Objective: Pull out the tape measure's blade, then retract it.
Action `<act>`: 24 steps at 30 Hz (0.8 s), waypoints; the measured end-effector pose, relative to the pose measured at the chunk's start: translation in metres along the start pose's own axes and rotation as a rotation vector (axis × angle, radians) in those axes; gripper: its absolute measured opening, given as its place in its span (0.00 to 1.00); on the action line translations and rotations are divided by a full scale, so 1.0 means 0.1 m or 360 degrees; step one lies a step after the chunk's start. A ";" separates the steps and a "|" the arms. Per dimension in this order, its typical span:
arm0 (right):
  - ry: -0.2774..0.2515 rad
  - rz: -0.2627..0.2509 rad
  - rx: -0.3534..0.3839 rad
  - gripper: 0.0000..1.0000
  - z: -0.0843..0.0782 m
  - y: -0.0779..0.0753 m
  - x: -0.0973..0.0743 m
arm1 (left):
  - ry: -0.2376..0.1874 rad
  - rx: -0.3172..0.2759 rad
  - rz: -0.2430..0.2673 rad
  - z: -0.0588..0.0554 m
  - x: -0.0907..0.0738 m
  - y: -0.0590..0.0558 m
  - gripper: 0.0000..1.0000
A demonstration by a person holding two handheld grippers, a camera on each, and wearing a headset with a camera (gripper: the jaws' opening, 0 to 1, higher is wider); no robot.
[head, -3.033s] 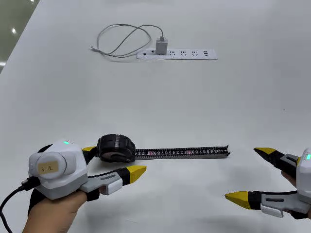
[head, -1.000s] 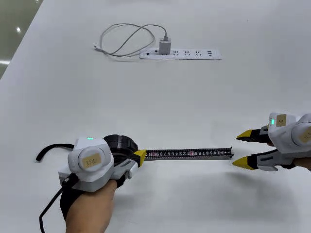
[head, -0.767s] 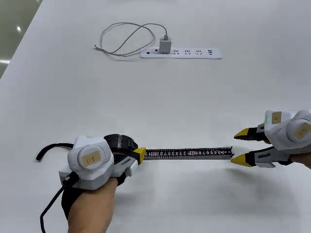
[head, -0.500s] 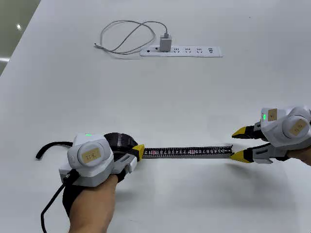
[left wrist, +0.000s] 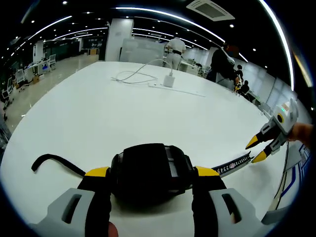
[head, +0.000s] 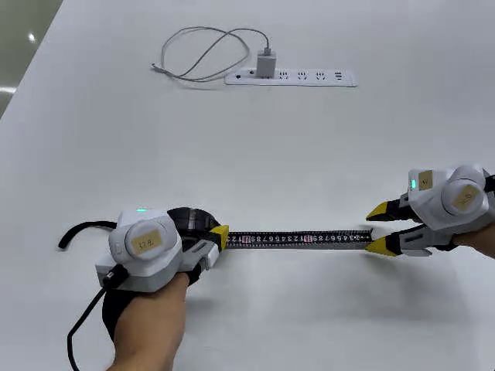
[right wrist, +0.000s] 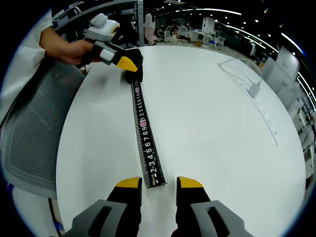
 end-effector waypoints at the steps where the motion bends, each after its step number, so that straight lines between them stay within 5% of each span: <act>1: 0.0004 0.0006 0.0001 0.23 0.00 0.00 0.01 | 0.0001 -0.0001 0.0000 0.00 0.00 0.00 0.62; 24: 0.0073 0.0065 -0.0078 0.12 -0.05 -0.04 0.10 | 0.0020 -0.0016 -0.0018 0.00 0.00 0.01 0.63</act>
Point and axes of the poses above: the centre of the closed fingertips' face, and the gripper's own axes: x roughly forward along the fingers, y roughly to its left, z roughly out of its top, the point moved 6 cm from there along -x, roughly backward along the fingers, and after that the axes turned 9 degrees about z, right-handed, at the moved point
